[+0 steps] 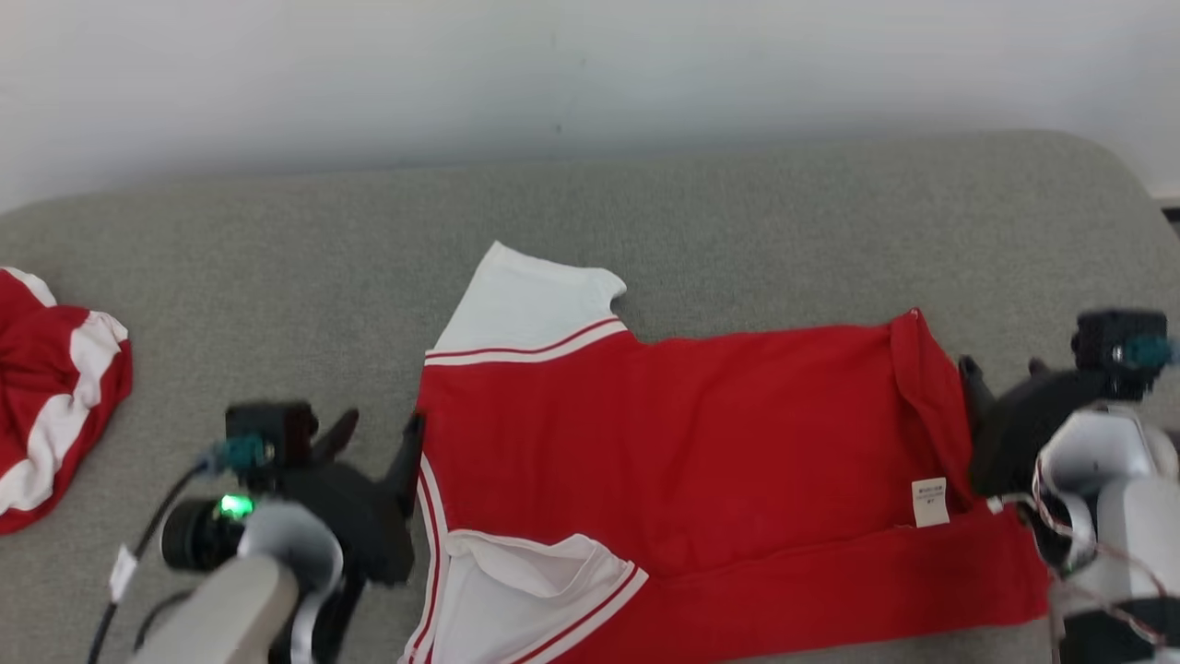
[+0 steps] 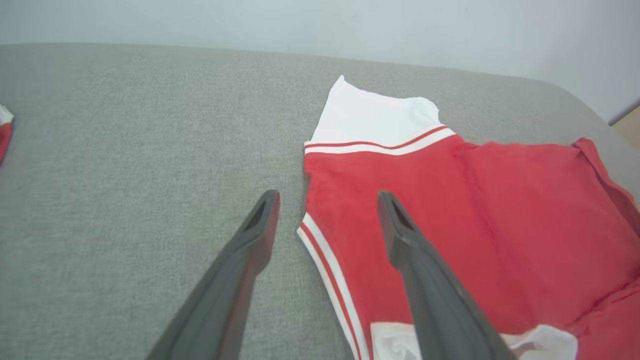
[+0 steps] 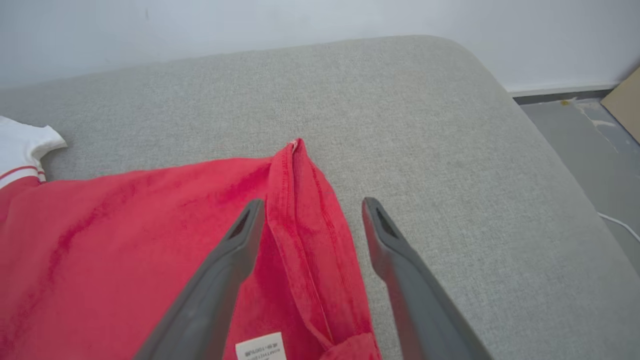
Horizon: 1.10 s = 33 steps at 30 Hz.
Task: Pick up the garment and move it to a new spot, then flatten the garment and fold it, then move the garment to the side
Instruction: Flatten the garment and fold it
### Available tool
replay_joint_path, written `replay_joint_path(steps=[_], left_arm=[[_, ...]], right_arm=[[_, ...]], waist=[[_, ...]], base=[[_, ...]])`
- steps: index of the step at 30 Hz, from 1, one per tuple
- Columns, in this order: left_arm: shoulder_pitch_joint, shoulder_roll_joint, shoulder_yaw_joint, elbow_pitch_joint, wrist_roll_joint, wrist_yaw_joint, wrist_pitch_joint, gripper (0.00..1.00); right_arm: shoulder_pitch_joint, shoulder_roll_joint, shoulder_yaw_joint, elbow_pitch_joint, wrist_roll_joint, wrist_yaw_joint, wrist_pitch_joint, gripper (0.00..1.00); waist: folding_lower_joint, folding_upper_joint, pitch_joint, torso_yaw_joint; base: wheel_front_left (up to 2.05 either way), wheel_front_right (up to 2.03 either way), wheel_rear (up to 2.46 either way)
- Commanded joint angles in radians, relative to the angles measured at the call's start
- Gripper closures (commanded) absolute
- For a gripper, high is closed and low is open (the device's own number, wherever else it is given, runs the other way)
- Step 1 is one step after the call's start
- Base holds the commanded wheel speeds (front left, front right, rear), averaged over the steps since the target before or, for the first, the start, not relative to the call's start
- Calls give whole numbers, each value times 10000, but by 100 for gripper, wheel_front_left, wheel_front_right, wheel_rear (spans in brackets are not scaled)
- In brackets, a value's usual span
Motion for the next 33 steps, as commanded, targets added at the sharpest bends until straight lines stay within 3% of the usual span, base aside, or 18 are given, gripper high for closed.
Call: replay_joint_path(steps=[1, 12, 20, 29, 33], left_arm=[[-496, -99, 11, 309, 46, -107, 119, 0], [-4075, -608, 13, 2569, 265, -948, 970, 0], [-5714, -789, 12, 3760, 348, -1349, 1293, 0], [-6509, -934, 48, 4737, 365, -1488, 1110, 0], [-6716, -902, -31, 5151, 504, -1355, 1003, 0]], right_arm=[[-468, -68, 114, 157, 35, -27, 134, 0], [-3465, -345, 1726, 1715, 218, -25, 443, 0], [-4629, -597, 2048, 2315, 466, -25, 160, 0], [-5119, -880, 2500, 2548, 980, -25, -153, 0], [-5186, -972, 2637, 2607, 1075, -25, -204, 0]], waist=[[0, 0, 621, -159], [0, 0, 2478, -917], [0, 0, 3388, -1383], [0, 0, 3872, -1570], [0, 0, 3972, -1603]], base=[[0, 0, 0], [0, 0, 0], [0, 0, 0], [0, 0, 0], [0, 0, 0]])
